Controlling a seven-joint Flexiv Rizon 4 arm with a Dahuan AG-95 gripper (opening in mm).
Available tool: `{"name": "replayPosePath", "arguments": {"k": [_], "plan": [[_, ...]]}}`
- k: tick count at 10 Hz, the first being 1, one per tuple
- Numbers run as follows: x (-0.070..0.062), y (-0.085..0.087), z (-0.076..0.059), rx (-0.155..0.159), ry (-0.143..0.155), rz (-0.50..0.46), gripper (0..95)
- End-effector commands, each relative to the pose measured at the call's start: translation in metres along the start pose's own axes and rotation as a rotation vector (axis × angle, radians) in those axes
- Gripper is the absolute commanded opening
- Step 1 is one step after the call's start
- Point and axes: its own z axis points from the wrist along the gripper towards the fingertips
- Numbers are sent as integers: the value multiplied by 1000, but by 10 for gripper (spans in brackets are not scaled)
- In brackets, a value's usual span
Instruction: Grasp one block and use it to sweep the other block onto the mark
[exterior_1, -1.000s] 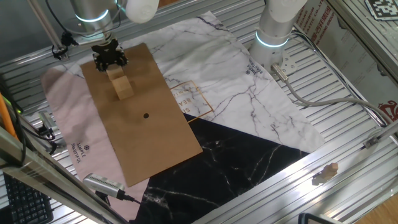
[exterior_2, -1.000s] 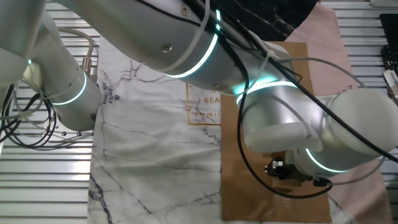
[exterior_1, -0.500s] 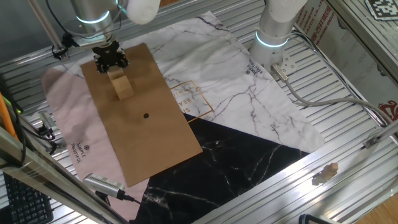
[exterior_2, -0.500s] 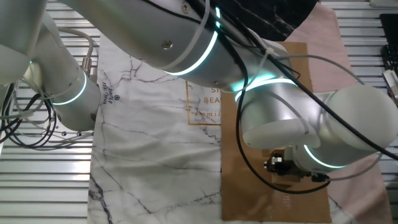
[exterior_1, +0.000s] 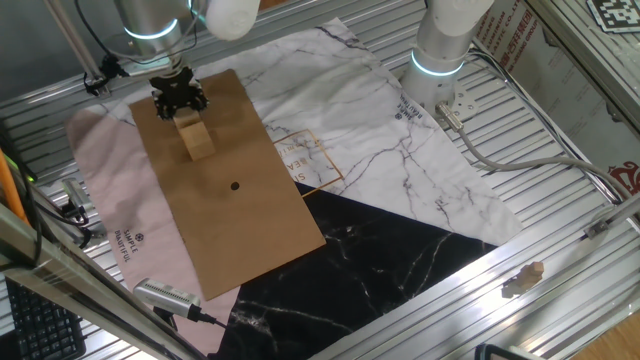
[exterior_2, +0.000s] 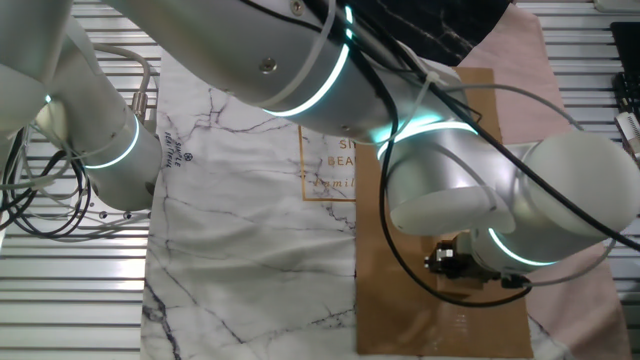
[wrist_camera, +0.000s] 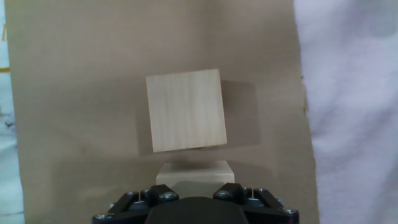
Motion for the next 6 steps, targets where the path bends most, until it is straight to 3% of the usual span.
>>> {"name": "replayPosePath", "arguments": {"k": [1,6], "plan": [[-3,1,0,0,-1,-3,0],[-8,2,0,-1,0,-8,0]]}}
